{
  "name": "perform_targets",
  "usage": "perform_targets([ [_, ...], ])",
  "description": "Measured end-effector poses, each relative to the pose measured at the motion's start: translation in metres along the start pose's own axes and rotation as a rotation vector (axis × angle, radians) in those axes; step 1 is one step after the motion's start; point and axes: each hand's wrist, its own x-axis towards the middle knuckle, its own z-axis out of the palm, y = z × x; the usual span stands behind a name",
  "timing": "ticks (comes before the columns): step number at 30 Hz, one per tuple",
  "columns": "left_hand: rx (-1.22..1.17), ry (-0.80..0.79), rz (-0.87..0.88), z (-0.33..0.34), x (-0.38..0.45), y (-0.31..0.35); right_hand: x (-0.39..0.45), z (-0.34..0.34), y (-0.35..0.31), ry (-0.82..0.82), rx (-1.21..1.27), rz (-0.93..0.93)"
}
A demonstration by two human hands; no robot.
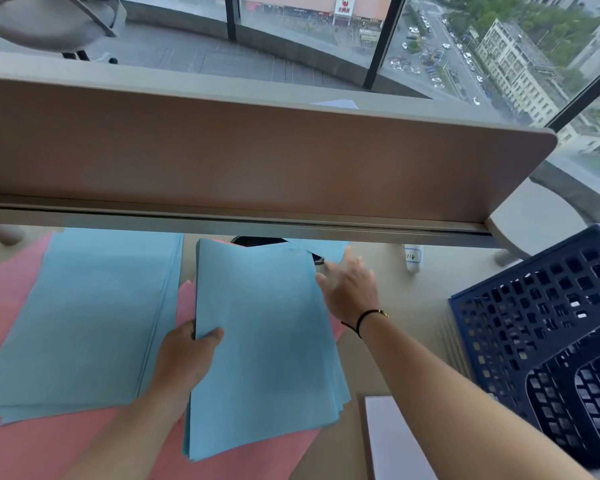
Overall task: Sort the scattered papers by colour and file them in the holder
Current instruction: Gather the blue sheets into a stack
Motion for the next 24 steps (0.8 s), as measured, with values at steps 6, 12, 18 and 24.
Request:
perform_targets([
  [6, -0.102, 0.022, -0.039, 0.004, 0.002, -0.004, 0.014, 0.0, 0.004, -0.04, -0.027, -0.055],
  [12, -0.2, -0.031, -0.115, -0.007, 0.0, -0.017, -0.021, 0.003, 0.0, 0.101, -0.1, -0.15],
  [18, -0.241, -0.053, -0.115, -0.035, -0.01, -0.039, -0.12, 0.025, -0.017, 0.261, -0.112, -0.524],
  [24, -0.428, 0.031, -0.216, -0.04, -0.025, -0.036, -0.202, 0.059, -0.076, 0.079, 0.033, -0.727],
])
